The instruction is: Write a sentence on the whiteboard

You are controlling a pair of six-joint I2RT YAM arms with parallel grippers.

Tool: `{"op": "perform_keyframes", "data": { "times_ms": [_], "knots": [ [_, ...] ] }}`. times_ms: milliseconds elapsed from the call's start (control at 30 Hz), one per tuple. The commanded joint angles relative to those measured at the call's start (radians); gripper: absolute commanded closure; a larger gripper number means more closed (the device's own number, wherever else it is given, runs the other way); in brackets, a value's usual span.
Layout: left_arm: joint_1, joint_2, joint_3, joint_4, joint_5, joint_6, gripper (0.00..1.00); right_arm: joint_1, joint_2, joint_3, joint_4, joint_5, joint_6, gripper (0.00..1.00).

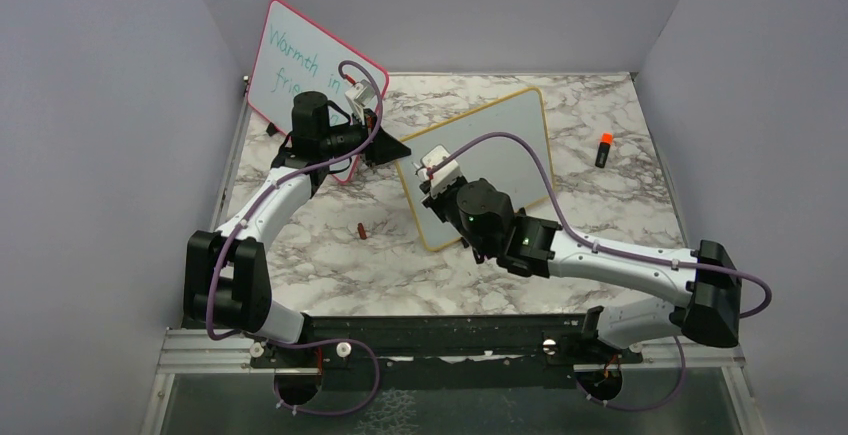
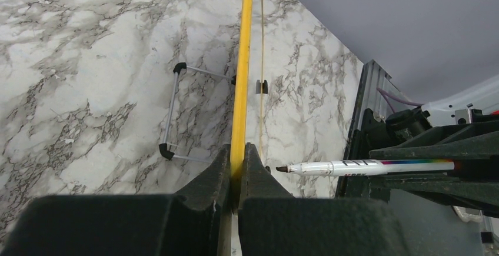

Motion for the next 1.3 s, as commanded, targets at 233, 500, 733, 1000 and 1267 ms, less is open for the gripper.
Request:
{"op": "perform_keyframes", "data": {
  "times_ms": [233, 500, 733, 1000, 1267],
  "knots": [
    [-0.009, -0.017, -0.007, -0.067, -0.007, 0.024, 1.0, 0.007, 0.052, 0.04, 0.073, 0.045, -0.015, 1.0],
    [-0.009, -0.016, -0.009, -0.067, -0.01, 0.02, 1.0, 0.007, 0.071, 0.05, 0.095, 0.049, -0.026, 1.0],
    [-0.008, -0.015, -0.007, -0.067, -0.009, 0.019, 1.0, 0.006, 0.081, 0.052, 0.105, 0.055, -0.027, 1.0],
    [-0.008, -0.015, -0.009, -0.066, -0.009, 0.018, 1.0, 0.007, 0.1, 0.055, 0.094, 0.07, -0.024, 0.99],
    [-0.008, -0.016, -0.008, -0.065, -0.006, 0.018, 1.0, 0.007, 0.118, 0.07, 0.052, 0.074, -0.015, 1.0]
  ]
}}
